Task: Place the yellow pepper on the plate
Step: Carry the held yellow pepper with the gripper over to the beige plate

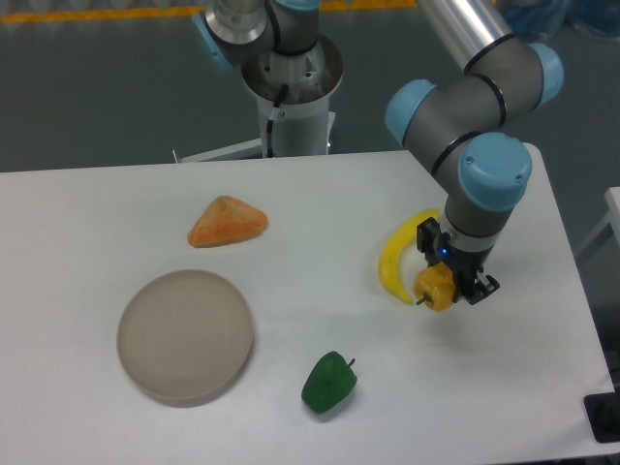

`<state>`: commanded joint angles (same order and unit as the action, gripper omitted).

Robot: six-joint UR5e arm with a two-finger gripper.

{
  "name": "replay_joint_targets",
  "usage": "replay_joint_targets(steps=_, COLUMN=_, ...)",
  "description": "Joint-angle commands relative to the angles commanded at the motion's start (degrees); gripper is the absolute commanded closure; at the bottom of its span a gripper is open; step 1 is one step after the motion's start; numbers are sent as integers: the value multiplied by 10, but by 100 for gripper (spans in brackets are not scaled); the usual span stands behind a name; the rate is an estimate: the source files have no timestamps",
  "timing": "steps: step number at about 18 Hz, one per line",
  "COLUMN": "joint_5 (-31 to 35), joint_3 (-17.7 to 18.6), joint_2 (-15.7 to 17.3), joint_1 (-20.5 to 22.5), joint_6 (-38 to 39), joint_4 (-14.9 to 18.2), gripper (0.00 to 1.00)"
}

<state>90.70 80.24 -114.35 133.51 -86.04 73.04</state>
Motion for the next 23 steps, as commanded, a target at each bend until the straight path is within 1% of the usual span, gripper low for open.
replay_joint_targets(steps=4, joint_5=-2, joint_3=-2, joint_2=-2, joint_1=0, joint_6=0, joint_4=0, gripper=75)
replay_joint_targets(steps=7, joint_5=-5, joint_3=-20, joint_2=-8, joint_1=-6, joint_6=20, joint_4=2, gripper=76)
replay_joint_targets(steps=9, joint_5=-17, joint_3=-20, joint_2=-7, joint_1=-9, joint_6=32, joint_4=2, gripper=76)
replay_joint_targets(steps=11, joint_5=-27, joint_3=-19, joint_2=-5, joint_1=-23, joint_6=35, joint_4=2, gripper=77)
replay_joint_targets(steps=13, joint_5=-31, joint_3=-18, joint_2=0, joint_1=-48, joint_6=68, joint_4=4, gripper=78)
replay_joint_targets(steps=15, joint_5=-54, joint_3=-14, joint_2=3, joint_1=-82, joint_6=98, joint_4=7, gripper=78)
replay_joint_targets(steps=16, joint_5=-64, joint_3=-7, joint_2=6, joint_1=-107, joint_6=111, joint_4=7, gripper=78)
replay_joint_targets(steps=18, joint_5=-69, joint_3=-1, joint_2=11, joint_1=-140, joint_6=137, joint_4=5, gripper=78)
replay_joint_targets(steps=21, joint_5=-80, joint_3=1, joint_2=11, joint_1=-188, joint_6=184, joint_4=3, gripper=77)
replay_joint_targets(steps=23, joint_5=-80, joint_3=14, joint_2=8, joint_1=-216, joint_6=202, joint_4=1, gripper=77)
